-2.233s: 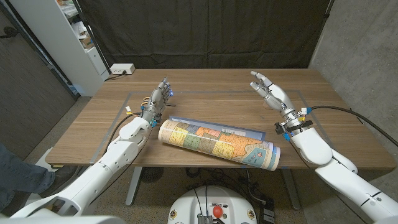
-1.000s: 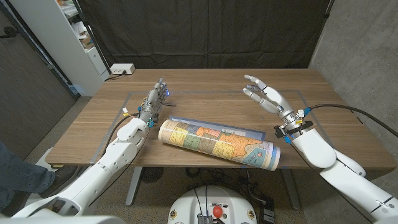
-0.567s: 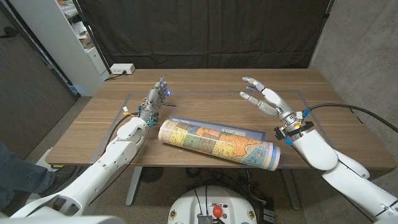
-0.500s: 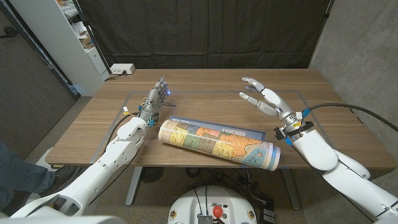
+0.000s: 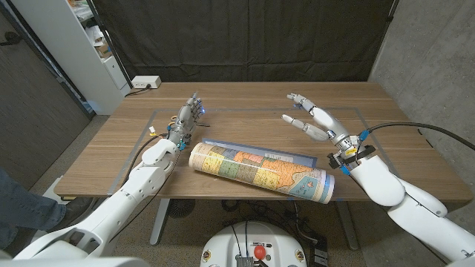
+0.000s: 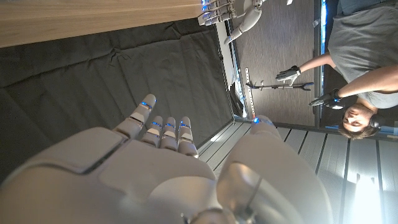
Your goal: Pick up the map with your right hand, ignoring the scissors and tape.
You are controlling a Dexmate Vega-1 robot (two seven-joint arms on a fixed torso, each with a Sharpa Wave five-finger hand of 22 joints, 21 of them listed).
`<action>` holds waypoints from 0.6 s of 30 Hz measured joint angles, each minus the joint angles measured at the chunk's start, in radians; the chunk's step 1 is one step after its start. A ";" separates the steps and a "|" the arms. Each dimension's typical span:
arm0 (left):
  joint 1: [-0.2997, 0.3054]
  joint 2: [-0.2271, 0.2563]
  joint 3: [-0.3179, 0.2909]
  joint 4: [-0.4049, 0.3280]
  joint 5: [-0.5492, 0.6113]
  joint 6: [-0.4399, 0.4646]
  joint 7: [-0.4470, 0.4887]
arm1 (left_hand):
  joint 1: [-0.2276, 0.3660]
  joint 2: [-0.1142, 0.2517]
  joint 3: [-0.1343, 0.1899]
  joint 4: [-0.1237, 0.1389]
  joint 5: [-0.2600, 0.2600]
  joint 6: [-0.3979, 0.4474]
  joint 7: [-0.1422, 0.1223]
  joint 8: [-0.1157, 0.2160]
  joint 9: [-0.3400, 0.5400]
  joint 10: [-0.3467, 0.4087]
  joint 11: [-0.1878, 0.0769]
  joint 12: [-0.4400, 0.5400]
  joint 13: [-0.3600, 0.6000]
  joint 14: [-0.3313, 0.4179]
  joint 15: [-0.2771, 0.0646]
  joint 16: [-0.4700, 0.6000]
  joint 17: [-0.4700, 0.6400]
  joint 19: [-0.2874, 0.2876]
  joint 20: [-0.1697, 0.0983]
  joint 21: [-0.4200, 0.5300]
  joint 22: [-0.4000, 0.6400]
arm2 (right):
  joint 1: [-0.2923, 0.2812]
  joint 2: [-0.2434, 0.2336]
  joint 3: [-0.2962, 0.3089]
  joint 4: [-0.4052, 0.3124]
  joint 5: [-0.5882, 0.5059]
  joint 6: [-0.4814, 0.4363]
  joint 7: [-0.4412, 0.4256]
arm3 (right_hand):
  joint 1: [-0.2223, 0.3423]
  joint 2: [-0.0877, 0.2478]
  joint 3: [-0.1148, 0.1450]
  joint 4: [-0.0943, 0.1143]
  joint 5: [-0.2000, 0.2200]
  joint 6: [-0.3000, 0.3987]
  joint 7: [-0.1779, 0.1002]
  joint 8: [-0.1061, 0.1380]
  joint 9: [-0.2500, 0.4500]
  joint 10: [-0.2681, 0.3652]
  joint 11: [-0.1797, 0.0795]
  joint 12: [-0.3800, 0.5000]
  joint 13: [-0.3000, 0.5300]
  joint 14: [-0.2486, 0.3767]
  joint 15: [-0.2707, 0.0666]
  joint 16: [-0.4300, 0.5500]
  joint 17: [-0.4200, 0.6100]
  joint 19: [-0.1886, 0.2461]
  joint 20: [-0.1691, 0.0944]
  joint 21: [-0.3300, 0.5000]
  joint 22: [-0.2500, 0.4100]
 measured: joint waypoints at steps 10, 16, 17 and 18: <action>-0.021 -0.011 0.007 0.029 0.000 -0.004 -0.019 | 0.000 0.000 0.001 -0.001 0.000 0.000 0.000 0.000 0.000 0.000 0.000 0.000 0.000 0.000 0.000 0.000 0.000 0.000 0.000 -0.004 0.000 | -0.040 -0.004 0.015 -0.058 -0.078 -0.070 -0.011 | 0.013 -0.002 0.000 -0.008 0.000 -0.004 -0.004 -0.007 0.000 -0.005 0.005 0.000 0.000 -0.006 0.006 -0.004 0.000 -0.004 0.004 -0.011 0.000; -0.035 -0.020 0.011 0.051 -0.001 -0.005 -0.031 | -0.005 0.005 0.001 -0.001 0.000 0.000 0.000 0.000 0.000 0.000 0.000 0.000 0.000 0.000 0.000 0.000 0.000 0.000 0.000 -0.008 0.000 | -0.057 -0.004 0.016 -0.086 -0.122 -0.107 -0.017 | 0.022 -0.004 0.001 -0.015 0.000 -0.014 -0.004 -0.007 -0.001 -0.005 0.005 0.000 0.000 -0.007 0.007 -0.004 -0.005 -0.011 0.011 -0.011 0.000; -0.036 -0.021 0.011 0.054 -0.001 -0.005 -0.033 | -0.005 0.005 -0.001 -0.003 0.000 0.000 0.000 0.000 0.000 0.000 0.000 0.000 0.000 0.000 0.000 0.000 0.000 0.000 0.000 -0.008 0.000 | -0.057 -0.004 0.016 -0.086 -0.130 -0.113 -0.017 | 0.022 -0.004 0.001 -0.015 0.000 -0.014 -0.004 -0.007 -0.001 -0.005 0.005 0.000 0.000 -0.007 0.007 -0.004 -0.005 -0.011 0.011 -0.011 0.000; -0.037 -0.021 0.011 0.055 -0.001 -0.005 -0.033 | -0.005 0.005 -0.003 -0.005 0.000 0.000 0.000 0.000 0.000 0.000 0.000 0.000 0.000 0.000 0.000 0.000 0.000 0.000 0.000 -0.008 0.000 | -0.060 -0.004 0.016 -0.091 -0.133 -0.116 -0.018 | 0.022 -0.004 0.001 -0.015 0.000 -0.014 -0.004 -0.007 -0.001 -0.005 0.005 0.000 0.000 -0.007 0.007 -0.004 -0.005 -0.011 0.011 -0.011 0.000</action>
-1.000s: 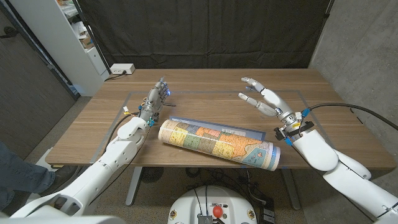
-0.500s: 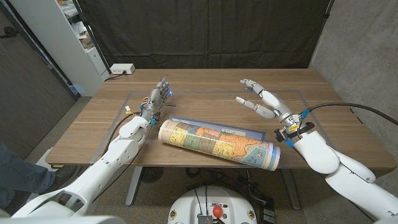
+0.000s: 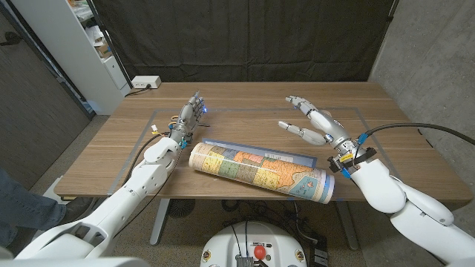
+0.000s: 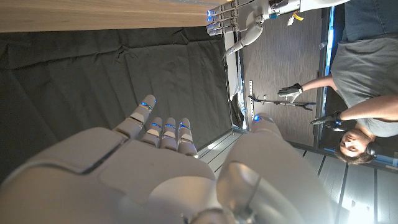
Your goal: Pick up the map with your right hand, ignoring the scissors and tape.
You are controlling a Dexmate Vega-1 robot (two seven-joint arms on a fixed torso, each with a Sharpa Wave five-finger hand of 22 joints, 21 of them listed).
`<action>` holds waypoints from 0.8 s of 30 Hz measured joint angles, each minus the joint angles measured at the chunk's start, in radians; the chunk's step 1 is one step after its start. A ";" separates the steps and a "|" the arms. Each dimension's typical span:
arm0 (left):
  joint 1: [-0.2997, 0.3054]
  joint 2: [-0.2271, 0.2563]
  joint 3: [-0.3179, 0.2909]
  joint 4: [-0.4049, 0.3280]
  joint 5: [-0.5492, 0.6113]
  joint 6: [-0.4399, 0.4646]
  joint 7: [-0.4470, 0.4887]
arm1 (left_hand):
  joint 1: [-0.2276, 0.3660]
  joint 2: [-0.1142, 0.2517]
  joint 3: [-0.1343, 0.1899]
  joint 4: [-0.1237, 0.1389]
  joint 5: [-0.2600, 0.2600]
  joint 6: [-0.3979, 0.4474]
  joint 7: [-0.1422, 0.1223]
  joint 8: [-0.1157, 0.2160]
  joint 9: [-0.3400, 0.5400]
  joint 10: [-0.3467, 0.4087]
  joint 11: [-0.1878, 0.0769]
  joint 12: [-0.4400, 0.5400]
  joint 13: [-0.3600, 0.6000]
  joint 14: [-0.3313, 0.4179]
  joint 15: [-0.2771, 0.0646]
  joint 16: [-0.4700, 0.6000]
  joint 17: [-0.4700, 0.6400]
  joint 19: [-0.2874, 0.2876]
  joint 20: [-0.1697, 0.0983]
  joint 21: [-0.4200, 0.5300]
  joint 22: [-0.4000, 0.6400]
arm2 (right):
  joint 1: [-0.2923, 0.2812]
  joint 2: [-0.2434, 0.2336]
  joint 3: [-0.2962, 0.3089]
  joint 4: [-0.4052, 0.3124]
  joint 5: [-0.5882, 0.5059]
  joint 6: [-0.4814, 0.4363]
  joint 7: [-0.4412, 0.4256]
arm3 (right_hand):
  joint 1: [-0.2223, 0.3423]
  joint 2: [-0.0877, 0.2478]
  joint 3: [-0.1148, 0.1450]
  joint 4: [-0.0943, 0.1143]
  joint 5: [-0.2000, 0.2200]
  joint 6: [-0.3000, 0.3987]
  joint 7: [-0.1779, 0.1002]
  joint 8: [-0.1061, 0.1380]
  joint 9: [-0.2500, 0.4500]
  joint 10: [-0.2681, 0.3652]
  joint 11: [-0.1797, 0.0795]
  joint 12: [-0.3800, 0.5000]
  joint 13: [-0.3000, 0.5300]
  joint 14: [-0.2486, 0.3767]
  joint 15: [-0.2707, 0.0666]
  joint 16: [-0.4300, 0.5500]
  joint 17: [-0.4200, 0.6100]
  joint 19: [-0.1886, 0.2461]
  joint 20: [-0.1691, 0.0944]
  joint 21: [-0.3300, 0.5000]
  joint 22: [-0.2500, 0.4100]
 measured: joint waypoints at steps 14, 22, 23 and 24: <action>-0.009 -0.007 0.001 0.027 -0.006 -0.002 -0.016 | 0.000 0.000 0.000 0.000 0.000 0.000 0.000 0.000 0.000 0.000 0.000 0.000 0.000 0.000 0.000 0.000 0.000 0.000 0.000 -0.004 0.000 | -0.017 -0.012 -0.021 -0.042 -0.073 -0.060 -0.001 | 0.021 0.000 0.003 -0.011 0.000 -0.008 -0.007 -0.001 0.000 -0.017 -0.006 0.000 0.000 -0.005 0.005 0.000 0.000 0.000 0.000 -0.017 0.000; -0.009 -0.008 0.000 0.030 -0.007 -0.003 -0.019 | 0.000 0.000 0.000 0.000 0.000 0.000 0.000 0.000 0.000 0.000 0.000 0.000 0.000 0.000 0.000 0.000 0.000 -0.002 0.010 -0.004 0.000 | -0.026 -0.026 -0.030 -0.065 -0.108 -0.085 0.009 | 0.051 -0.009 0.007 -0.035 0.000 -0.032 -0.022 -0.007 0.000 -0.036 -0.011 -0.010 0.003 -0.018 0.011 0.000 -0.005 0.000 0.000 -0.029 0.000; -0.009 -0.008 0.000 0.030 -0.007 -0.003 -0.019 | 0.000 0.000 0.000 0.000 0.000 0.000 0.000 0.000 0.000 0.000 0.000 0.000 0.000 0.000 0.000 0.000 0.000 -0.002 0.010 -0.004 0.000 | -0.028 -0.029 -0.032 -0.070 -0.114 -0.089 0.011 | 0.052 -0.010 0.008 -0.036 0.000 -0.038 -0.023 -0.007 0.000 -0.042 -0.008 -0.010 0.003 -0.018 0.011 -0.004 -0.005 0.000 0.000 -0.033 0.000; -0.009 -0.008 0.000 0.030 -0.007 -0.003 -0.019 | 0.000 0.000 0.000 0.000 0.000 0.000 0.000 0.000 0.000 0.000 0.000 0.000 0.000 0.000 0.000 0.000 0.000 -0.002 0.010 -0.004 0.000 | -0.028 -0.030 -0.033 -0.072 -0.117 -0.091 0.011 | 0.056 -0.013 0.008 -0.043 0.000 -0.040 -0.022 -0.007 0.000 -0.043 -0.007 -0.010 0.003 -0.019 0.012 -0.004 -0.005 0.000 0.000 -0.033 0.000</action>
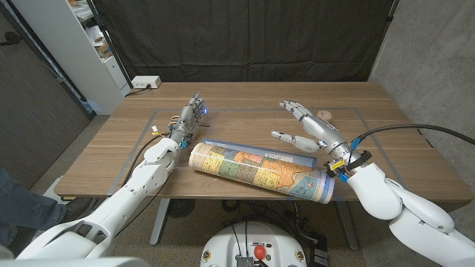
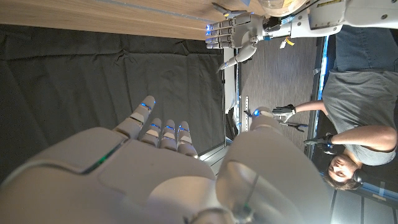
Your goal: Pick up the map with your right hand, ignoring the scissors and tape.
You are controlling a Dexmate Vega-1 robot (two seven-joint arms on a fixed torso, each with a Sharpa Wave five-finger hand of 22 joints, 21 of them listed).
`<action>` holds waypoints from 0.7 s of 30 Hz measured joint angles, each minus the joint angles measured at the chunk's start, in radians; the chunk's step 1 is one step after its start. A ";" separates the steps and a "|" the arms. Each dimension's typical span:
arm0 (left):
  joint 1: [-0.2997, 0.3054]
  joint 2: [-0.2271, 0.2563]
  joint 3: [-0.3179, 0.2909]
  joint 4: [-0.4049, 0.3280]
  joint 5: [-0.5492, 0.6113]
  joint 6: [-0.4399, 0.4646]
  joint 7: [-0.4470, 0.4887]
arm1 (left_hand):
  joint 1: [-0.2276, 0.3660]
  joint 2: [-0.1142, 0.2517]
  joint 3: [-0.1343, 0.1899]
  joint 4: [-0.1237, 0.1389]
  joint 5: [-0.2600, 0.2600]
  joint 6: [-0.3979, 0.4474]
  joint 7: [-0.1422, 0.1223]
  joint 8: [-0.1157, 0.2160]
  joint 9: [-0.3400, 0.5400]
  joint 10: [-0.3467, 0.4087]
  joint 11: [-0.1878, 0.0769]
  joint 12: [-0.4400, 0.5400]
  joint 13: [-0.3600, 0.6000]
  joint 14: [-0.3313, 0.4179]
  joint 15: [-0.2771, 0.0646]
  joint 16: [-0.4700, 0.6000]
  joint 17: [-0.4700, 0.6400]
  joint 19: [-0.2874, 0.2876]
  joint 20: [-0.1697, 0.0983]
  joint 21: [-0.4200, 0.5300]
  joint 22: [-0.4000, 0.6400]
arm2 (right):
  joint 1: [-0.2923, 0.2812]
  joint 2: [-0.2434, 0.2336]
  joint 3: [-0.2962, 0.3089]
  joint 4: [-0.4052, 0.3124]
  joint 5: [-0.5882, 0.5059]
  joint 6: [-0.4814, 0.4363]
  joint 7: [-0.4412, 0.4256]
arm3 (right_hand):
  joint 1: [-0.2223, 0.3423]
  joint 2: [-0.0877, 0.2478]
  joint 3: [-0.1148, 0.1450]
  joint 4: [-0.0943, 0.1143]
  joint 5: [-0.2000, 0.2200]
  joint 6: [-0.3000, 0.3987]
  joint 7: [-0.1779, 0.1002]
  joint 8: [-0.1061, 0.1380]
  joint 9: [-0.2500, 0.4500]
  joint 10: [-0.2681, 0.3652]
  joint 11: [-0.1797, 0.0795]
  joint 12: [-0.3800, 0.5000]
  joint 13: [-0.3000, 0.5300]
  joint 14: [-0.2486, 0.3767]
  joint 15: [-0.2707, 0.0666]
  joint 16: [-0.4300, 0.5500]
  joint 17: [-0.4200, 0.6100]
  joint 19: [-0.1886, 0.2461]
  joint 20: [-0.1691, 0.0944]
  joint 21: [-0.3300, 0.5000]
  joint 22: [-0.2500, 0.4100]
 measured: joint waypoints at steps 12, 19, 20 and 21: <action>0.001 0.005 -0.001 -0.008 0.000 0.000 -0.001 | 0.000 0.000 0.004 -0.004 0.000 0.005 0.005 0.000 0.000 0.000 0.000 0.000 0.000 0.000 0.000 0.000 0.000 0.000 0.000 -0.007 0.000 | -0.003 -0.019 -0.015 -0.012 -0.027 -0.012 0.013 | 0.055 -0.025 0.002 -0.038 0.032 -0.074 -0.046 -0.009 0.000 -0.034 -0.016 0.000 0.000 -0.009 0.042 0.004 0.000 0.034 0.041 -0.023 0.000; 0.006 0.009 -0.002 -0.018 0.001 0.003 0.004 | 0.002 0.002 0.004 -0.004 0.000 0.011 0.000 0.000 0.000 0.000 0.000 0.000 0.000 0.000 0.000 0.000 0.000 0.000 0.000 -0.011 0.000 | -0.006 -0.034 -0.021 -0.024 -0.043 -0.017 0.021 | 0.074 -0.033 -0.004 -0.050 0.046 -0.092 -0.053 -0.009 0.003 -0.054 -0.014 0.000 0.000 -0.007 0.076 0.004 0.000 0.040 0.104 -0.037 0.000; 0.007 0.009 -0.002 -0.019 0.001 0.003 0.005 | 0.005 0.005 0.004 -0.004 0.000 0.011 0.000 0.000 0.000 0.000 0.000 0.000 0.000 0.000 0.000 0.000 0.000 0.000 0.000 -0.011 0.000 | -0.008 -0.035 -0.021 -0.027 -0.047 -0.019 0.023 | 0.074 -0.033 -0.007 -0.053 0.046 -0.092 -0.053 -0.009 0.003 -0.053 -0.014 0.000 0.000 -0.009 0.078 0.004 0.000 0.044 0.108 -0.041 0.000; 0.008 0.009 -0.002 -0.021 0.001 0.003 0.005 | 0.005 0.005 0.003 -0.005 0.000 0.011 0.000 0.000 0.000 0.000 0.000 0.000 0.000 0.000 0.000 0.000 0.000 0.000 0.000 -0.011 0.000 | -0.008 -0.035 -0.021 -0.027 -0.048 -0.019 0.024 | 0.074 -0.033 -0.008 -0.054 0.047 -0.095 -0.057 -0.009 0.003 -0.053 -0.014 0.000 0.000 -0.009 0.078 0.004 0.000 0.048 0.113 -0.041 0.000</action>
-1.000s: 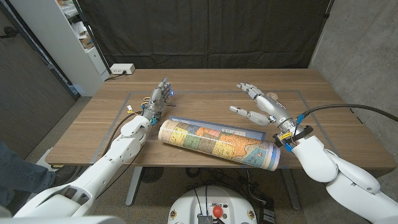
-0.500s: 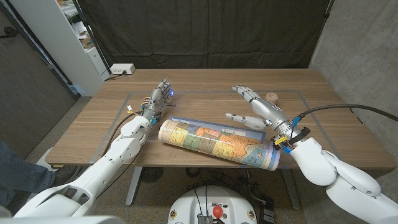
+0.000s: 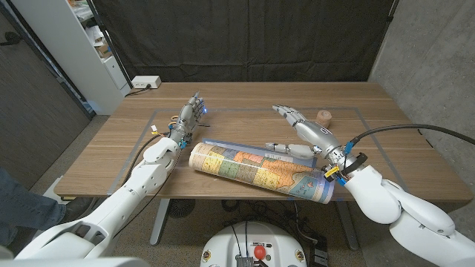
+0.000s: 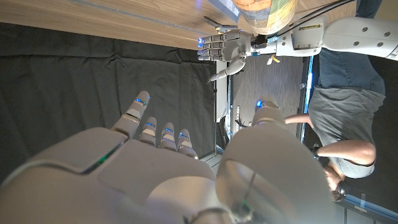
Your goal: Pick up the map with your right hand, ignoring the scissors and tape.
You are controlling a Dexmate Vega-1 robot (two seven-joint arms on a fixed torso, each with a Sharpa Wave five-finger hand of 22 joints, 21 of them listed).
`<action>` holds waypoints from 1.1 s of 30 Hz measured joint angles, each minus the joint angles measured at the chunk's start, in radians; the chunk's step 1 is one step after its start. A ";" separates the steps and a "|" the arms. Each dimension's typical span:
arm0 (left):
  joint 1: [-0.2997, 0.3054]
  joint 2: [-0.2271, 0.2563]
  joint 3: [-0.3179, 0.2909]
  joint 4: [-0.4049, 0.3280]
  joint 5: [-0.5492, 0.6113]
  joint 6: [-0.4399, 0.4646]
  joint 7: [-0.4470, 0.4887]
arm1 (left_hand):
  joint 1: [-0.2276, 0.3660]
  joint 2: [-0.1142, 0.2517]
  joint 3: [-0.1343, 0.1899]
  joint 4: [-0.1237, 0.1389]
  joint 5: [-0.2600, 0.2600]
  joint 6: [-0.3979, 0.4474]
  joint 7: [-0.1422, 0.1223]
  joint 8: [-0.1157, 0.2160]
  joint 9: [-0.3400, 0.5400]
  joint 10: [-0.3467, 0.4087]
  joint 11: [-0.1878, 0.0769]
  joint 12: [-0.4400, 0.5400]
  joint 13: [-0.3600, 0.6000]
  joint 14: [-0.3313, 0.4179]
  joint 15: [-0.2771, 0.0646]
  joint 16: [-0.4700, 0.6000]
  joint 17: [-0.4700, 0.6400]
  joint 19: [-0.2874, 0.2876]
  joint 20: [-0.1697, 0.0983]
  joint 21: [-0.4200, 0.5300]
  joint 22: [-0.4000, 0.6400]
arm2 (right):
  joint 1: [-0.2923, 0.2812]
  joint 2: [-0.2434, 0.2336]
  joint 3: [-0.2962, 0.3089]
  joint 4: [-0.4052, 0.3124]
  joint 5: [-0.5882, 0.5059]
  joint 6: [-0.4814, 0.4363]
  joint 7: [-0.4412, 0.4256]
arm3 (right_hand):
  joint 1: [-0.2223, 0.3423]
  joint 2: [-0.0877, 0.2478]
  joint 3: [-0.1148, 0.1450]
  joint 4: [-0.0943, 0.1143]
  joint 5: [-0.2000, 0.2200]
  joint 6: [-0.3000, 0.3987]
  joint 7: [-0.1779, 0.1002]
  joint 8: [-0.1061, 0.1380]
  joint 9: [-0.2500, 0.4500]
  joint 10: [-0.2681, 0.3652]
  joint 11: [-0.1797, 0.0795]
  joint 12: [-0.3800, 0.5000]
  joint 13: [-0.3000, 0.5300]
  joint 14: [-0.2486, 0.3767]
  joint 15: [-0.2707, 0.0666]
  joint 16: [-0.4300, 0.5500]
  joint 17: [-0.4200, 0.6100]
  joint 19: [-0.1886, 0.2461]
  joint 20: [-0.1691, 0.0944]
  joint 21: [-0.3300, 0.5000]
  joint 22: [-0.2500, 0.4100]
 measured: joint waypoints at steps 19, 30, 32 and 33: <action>0.006 -0.002 0.005 -0.016 0.003 0.004 0.005 | 0.000 0.000 -0.002 -0.002 0.000 0.004 0.004 0.000 0.000 0.000 0.000 0.000 0.000 0.004 0.004 0.000 0.000 0.000 0.000 -0.009 0.000 | -0.051 -0.030 0.017 -0.072 -0.069 -0.067 0.054 | 0.006 -0.006 -0.004 -0.004 0.014 -0.005 -0.006 0.008 0.000 -0.021 0.011 0.000 0.000 -0.018 0.018 0.000 0.000 -0.008 0.051 -0.021 0.000; 0.022 0.000 0.006 -0.034 0.004 0.003 0.015 | -0.005 0.005 -0.006 -0.006 -0.007 0.007 0.007 0.000 0.000 0.000 0.000 0.000 0.000 0.004 0.004 0.000 0.000 0.000 0.000 -0.012 0.000 | -0.067 -0.045 0.015 -0.100 -0.116 -0.094 0.083 | 0.010 -0.010 -0.007 -0.007 0.022 -0.005 -0.005 0.008 0.000 -0.030 0.012 0.000 0.000 -0.023 0.023 0.000 0.000 -0.019 0.062 -0.033 0.000; 0.025 0.001 0.006 -0.038 0.004 0.003 0.017 | -0.005 0.005 -0.002 -0.009 -0.007 0.007 0.007 0.000 0.000 0.000 0.000 0.000 0.000 0.004 0.004 0.000 0.000 0.000 0.000 -0.012 0.000 | -0.070 -0.048 0.013 -0.104 -0.123 -0.096 0.088 | 0.011 -0.011 -0.007 -0.007 0.022 -0.006 -0.006 0.008 0.000 -0.032 0.010 0.000 0.000 -0.023 0.023 0.000 0.000 -0.023 0.065 -0.034 0.000; 0.027 0.002 0.006 -0.041 0.004 0.002 0.017 | -0.005 0.005 -0.002 -0.010 -0.007 0.007 0.007 0.000 0.000 0.001 0.001 0.000 0.000 0.004 0.004 0.000 0.000 0.000 0.000 -0.012 0.000 | -0.071 -0.049 0.012 -0.106 -0.127 -0.098 0.092 | 0.011 -0.011 -0.007 -0.007 0.024 -0.009 -0.009 0.008 0.000 -0.034 0.009 0.000 0.000 -0.023 0.023 0.000 0.000 -0.023 0.065 -0.037 0.000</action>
